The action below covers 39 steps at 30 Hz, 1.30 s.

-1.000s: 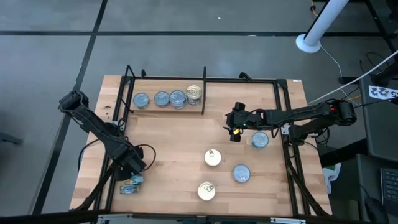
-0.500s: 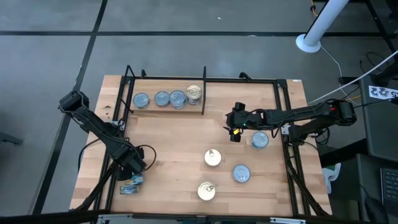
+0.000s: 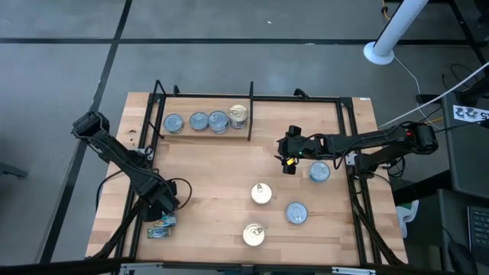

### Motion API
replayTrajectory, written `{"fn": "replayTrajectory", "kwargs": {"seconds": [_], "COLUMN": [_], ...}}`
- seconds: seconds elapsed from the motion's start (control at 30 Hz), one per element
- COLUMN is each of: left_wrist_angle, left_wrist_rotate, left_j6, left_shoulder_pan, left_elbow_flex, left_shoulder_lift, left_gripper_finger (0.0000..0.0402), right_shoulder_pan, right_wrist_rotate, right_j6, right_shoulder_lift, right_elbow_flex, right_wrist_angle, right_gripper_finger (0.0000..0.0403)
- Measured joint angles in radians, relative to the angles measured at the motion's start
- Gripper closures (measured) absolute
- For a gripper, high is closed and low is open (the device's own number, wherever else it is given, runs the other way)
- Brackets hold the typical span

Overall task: Stack canned seafood by type on shelf
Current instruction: Stack the left red tuna can on top of the red tuna can on the shelf

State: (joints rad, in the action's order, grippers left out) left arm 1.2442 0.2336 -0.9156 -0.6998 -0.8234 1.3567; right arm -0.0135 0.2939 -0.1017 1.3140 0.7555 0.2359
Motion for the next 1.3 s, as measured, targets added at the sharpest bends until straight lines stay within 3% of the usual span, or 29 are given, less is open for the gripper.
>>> {"fn": "replayTrajectory", "kwargs": {"seconds": [0.5,0.77,1.3], "left_wrist_angle": [0.006,0.014,0.101], "left_wrist_rotate": [-0.032,-0.048,-0.293], "left_j6": [-0.077,-0.047,0.124], "left_shoulder_pan": [0.011,0.094,0.362], "left_elbow_flex": [0.0,-0.001,-0.09], "left_shoulder_lift": [0.0,-0.002,-0.002], "left_gripper_finger": [0.0256,0.0251,0.025], "right_shoulder_pan": [0.0,0.0,0.0], "right_wrist_rotate": [0.0,0.0,0.0], "right_j6": [0.0,0.0,-0.002], "right_shoulder_lift": [0.0,0.0,0.0], "right_elbow_flex": [0.0,0.0,0.0], "right_wrist_angle": [0.0,-0.001,-0.002], "right_gripper_finger": [0.0121,0.0121,0.0121]}}
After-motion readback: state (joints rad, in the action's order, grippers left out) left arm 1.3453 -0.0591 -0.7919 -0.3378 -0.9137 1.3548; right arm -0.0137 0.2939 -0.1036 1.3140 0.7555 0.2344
